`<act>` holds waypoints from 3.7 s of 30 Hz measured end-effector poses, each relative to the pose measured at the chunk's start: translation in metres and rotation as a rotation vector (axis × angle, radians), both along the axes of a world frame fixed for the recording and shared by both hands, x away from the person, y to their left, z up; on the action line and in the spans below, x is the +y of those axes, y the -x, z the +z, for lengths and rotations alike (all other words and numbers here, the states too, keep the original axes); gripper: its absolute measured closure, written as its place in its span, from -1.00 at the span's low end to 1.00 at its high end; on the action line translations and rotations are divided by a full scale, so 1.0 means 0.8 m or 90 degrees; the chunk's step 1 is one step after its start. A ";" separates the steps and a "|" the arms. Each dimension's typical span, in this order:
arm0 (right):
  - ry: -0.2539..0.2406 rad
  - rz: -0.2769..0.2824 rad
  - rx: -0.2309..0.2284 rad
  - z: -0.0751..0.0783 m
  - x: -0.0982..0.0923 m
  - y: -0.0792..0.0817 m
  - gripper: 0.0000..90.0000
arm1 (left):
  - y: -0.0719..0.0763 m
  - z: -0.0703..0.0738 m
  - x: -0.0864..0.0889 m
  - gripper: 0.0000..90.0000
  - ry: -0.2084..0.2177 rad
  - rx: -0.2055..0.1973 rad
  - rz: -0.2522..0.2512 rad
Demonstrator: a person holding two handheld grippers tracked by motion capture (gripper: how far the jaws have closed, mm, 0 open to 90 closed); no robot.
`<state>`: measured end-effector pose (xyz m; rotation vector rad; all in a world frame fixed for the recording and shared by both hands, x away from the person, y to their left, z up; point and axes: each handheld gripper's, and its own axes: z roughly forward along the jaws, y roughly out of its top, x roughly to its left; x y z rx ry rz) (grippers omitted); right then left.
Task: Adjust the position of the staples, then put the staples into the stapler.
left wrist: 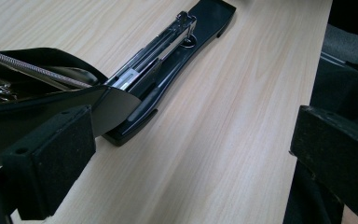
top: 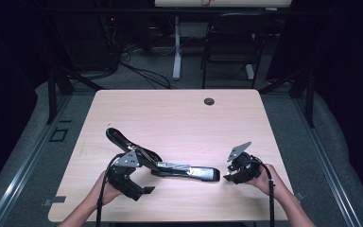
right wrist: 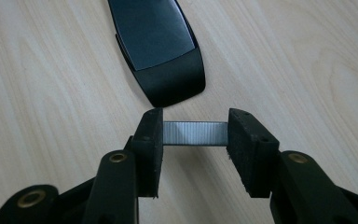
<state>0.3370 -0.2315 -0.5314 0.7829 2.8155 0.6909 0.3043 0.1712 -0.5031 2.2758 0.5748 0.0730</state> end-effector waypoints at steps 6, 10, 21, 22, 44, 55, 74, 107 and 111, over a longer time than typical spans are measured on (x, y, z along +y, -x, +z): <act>0.024 0.014 0.002 -0.014 -0.004 -0.006 0.26 | -0.001 -0.001 -0.002 -1.00 -0.001 0.003 -0.004; 0.046 0.020 0.005 -0.022 -0.005 -0.009 0.25 | -0.003 -0.001 -0.004 -1.00 0.005 0.003 -0.004; 0.017 -0.183 0.001 0.002 -0.011 -0.012 -0.38 | -0.001 0.001 -0.007 -1.00 0.004 0.000 -0.010; 0.009 -0.199 0.003 0.002 -0.011 -0.012 -0.38 | -0.001 0.001 -0.007 -1.00 0.004 0.000 -0.010; 0.047 -0.251 0.019 -0.016 0.014 -0.020 -0.29 | -0.001 -0.002 -0.011 -1.00 -0.006 0.003 -0.015; 0.103 -0.246 0.027 -0.020 0.013 -0.021 -0.22 | -0.001 -0.004 -0.012 -1.00 -0.012 0.009 -0.020; 0.034 -0.286 0.046 -0.012 -0.006 -0.024 0.23 | -0.001 -0.005 -0.014 -1.00 -0.037 0.007 -0.018; 0.059 -0.332 0.105 -0.016 -0.017 -0.027 0.51 | 0.001 -0.006 -0.017 -1.00 -0.043 0.013 -0.025; 0.060 -0.324 0.113 -0.018 -0.017 -0.027 0.62 | 0.001 -0.006 -0.017 -1.00 -0.045 0.012 -0.026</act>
